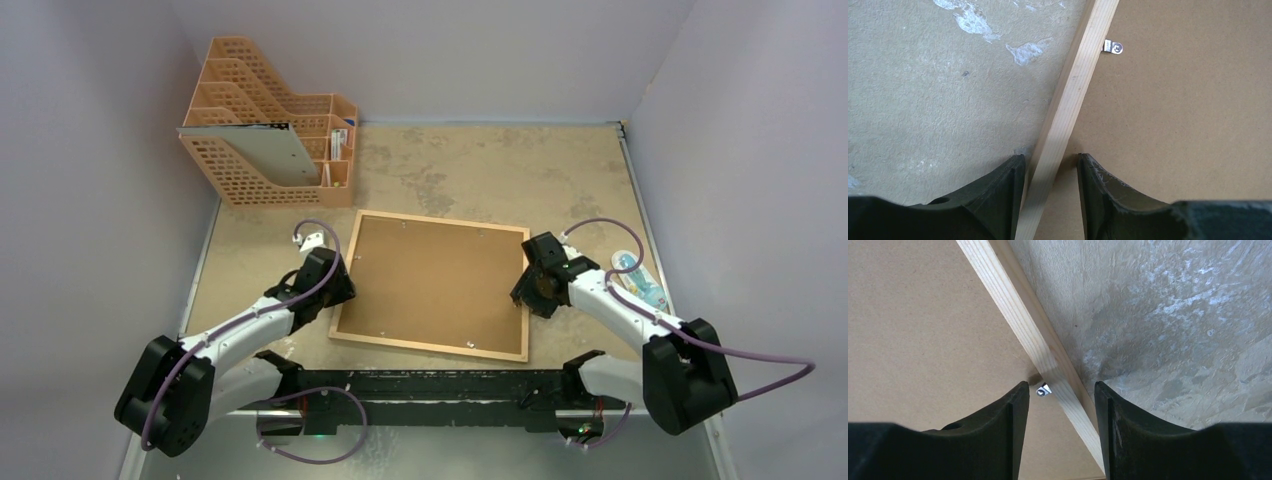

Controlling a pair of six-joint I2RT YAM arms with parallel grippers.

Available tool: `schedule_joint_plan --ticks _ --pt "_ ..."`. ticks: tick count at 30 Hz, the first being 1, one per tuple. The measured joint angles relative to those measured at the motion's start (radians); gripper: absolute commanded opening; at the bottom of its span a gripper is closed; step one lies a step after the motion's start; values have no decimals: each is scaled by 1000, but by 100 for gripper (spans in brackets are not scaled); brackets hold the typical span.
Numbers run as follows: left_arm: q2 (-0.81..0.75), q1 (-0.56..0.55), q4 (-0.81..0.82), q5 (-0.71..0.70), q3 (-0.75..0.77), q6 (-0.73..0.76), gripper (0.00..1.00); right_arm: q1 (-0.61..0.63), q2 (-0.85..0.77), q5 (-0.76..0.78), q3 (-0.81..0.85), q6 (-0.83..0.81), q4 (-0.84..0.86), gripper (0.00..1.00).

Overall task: Put the photo into the frame
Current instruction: Install the photo frame at the center of the board.

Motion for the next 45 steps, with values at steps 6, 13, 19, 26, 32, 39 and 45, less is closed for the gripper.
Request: schedule_joint_plan --ticks 6,13,19,26,32,39,45 --pt "0 0 3 5 -1 0 45 0 17 5 0 10 10 53" --pt "2 0 6 10 -1 0 44 0 17 7 -4 39 16 29" --pt "4 0 10 10 -1 1 44 0 5 10 -4 31 4 15" --pt "6 0 13 10 -1 3 44 0 -3 6 -4 29 -5 45" --pt "5 0 13 9 -1 4 45 0 -1 33 36 35 -13 68" --pt "6 0 16 8 -1 11 51 0 134 176 224 -26 45 72" --pt "9 0 30 15 -1 12 59 6 304 212 357 -306 251 80"
